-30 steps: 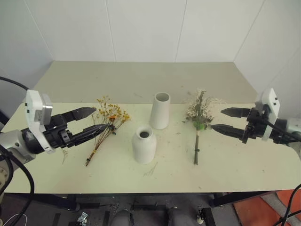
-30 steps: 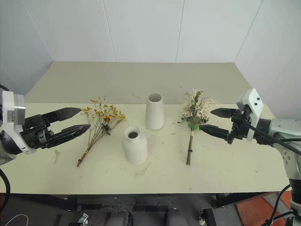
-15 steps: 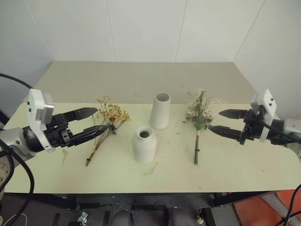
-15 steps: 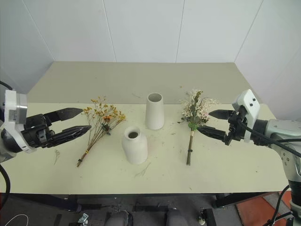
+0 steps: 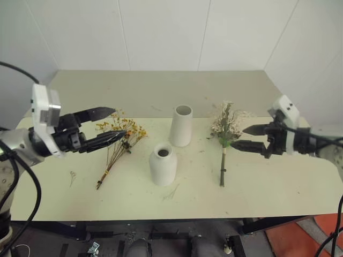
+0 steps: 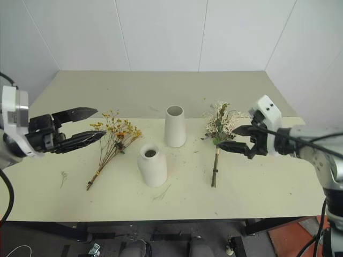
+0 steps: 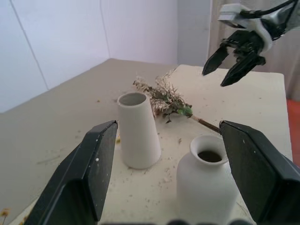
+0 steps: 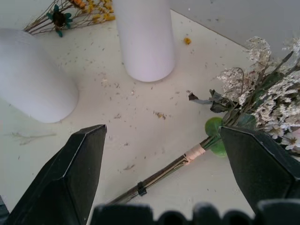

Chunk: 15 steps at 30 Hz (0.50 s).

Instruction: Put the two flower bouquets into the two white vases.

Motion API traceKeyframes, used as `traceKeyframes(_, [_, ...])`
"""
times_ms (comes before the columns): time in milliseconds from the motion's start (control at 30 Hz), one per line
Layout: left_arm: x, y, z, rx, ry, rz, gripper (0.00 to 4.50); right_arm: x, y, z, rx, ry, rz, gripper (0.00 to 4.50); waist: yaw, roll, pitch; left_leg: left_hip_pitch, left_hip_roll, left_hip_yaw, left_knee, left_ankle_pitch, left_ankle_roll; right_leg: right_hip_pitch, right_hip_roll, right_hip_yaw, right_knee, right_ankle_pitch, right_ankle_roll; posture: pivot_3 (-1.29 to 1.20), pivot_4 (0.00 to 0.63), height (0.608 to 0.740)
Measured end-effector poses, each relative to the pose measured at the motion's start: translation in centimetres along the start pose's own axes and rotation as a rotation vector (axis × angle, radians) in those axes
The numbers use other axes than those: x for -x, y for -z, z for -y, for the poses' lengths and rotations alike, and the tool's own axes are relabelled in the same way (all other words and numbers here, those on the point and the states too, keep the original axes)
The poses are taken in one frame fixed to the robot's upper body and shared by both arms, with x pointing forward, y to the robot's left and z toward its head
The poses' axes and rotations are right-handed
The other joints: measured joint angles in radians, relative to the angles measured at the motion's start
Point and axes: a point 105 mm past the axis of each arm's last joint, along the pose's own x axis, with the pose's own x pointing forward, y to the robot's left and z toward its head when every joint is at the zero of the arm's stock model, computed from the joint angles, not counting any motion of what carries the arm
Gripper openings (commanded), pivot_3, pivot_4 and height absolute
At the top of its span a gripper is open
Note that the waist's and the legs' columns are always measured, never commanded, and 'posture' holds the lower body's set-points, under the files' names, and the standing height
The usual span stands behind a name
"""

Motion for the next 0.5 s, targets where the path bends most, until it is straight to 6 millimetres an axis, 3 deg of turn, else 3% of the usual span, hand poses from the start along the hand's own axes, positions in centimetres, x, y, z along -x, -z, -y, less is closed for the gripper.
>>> traceKeyframes(233, [-2.0,0.8,-0.1,0.002,0.093,0.008,3.77,-3.9,2.4,1.8,-0.286,0.115,-0.383,4.5,0.0,0.0,0.0,-0.006,0.0,0.0,0.0,0.0,0.0,-0.005,0.0,-0.001,-0.001,0.0,0.0,0.0,0.15,0.74])
traceKeyframes(500, [-2.7,0.6,-0.6,-0.024,0.122,0.022,3.77,-6.9,6.0,4.0,-0.45,0.256,-0.578,4.5,0.0,0.0,0.0,-0.008,-0.001,-0.001,0.001,0.0,0.0,-0.006,-0.001,-0.001,-0.001,0.001,0.001,0.0,0.15,0.74])
